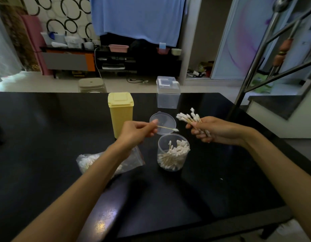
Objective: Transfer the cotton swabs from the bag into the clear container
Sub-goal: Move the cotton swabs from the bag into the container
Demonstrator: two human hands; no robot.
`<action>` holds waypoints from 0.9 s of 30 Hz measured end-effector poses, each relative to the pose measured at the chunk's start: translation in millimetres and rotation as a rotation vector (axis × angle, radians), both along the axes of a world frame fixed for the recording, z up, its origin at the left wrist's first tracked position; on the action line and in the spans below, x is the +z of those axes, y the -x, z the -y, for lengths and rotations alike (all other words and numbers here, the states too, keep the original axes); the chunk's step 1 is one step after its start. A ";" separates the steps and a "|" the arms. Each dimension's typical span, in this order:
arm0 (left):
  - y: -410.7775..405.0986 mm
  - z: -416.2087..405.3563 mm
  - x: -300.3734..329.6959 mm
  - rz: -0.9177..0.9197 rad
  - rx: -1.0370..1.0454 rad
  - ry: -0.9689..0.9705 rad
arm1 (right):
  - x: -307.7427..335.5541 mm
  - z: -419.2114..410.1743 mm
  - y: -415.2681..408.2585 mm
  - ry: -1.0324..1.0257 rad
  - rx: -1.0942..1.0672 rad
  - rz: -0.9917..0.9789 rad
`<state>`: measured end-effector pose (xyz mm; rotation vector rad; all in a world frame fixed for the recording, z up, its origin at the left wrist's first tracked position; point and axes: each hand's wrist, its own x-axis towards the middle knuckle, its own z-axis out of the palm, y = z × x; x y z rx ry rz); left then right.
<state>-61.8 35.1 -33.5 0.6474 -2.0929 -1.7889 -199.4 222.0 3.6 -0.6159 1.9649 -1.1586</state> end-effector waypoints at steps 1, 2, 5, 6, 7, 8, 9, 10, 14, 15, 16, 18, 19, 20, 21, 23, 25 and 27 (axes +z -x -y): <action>0.1 -4.5 0.8 0.033 -0.054 0.021 | -0.6 4.7 -2.5 0.007 0.003 -0.010; 1.3 -9.8 0.5 0.039 -0.082 0.031 | -1.5 10.3 -5.7 0.004 0.020 -0.025; 9.0 -22.7 -3.8 -0.039 -0.046 0.000 | -5.2 25.4 -15.6 -0.055 0.115 -0.096; 11.2 -25.0 -5.3 -0.071 -0.019 -0.022 | -5.8 28.9 -18.0 -0.086 0.148 -0.129; 12.7 -26.9 -6.4 -0.100 0.000 -0.050 | -5.9 31.6 -19.9 -0.112 0.178 -0.157; 14.2 -28.3 -7.7 -0.123 0.011 -0.078 | -5.6 33.5 -21.1 -0.131 0.200 -0.175; 15.5 -29.5 -9.2 -0.138 0.020 -0.103 | -5.0 34.4 -21.8 -0.141 0.214 -0.183; 17.0 -30.6 -10.8 -0.147 0.030 -0.126 | -4.4 34.9 -21.8 -0.144 0.218 -0.188; 23.4 -33.5 -18.9 -0.192 0.074 -0.231 | -1.7 35.7 -22.1 -0.159 0.230 -0.215; 25.6 -34.5 -20.9 -0.199 0.089 -0.243 | -1.8 36.1 -21.5 -0.164 0.233 -0.222; 27.4 -35.6 -22.0 -0.207 0.104 -0.250 | -2.2 36.6 -20.6 -0.164 0.236 -0.225; 30.0 -38.3 -22.3 -0.231 0.116 -0.272 | -3.6 37.3 -18.8 -0.154 0.241 -0.220; 31.2 -39.4 -21.9 -0.238 0.116 -0.282 | -3.9 37.4 -17.9 -0.147 0.240 -0.217; 31.5 -40.1 -21.1 -0.232 0.115 -0.282 | -4.2 37.3 -17.2 -0.136 0.237 -0.205; 31.1 -40.4 -20.3 -0.217 0.112 -0.270 | -4.4 37.2 -17.1 -0.119 0.233 -0.175; 29.1 -40.7 -18.5 -0.174 0.088 -0.231 | -4.4 35.7 -17.0 -0.076 0.235 -0.098; 27.4 -38.7 -16.3 -0.099 0.038 -0.186 | -4.5 32.7 -15.8 -0.055 0.237 -0.067; 27.2 -34.1 -9.3 0.011 -0.021 -0.129 | -4.6 29.0 -13.2 -0.044 0.239 -0.066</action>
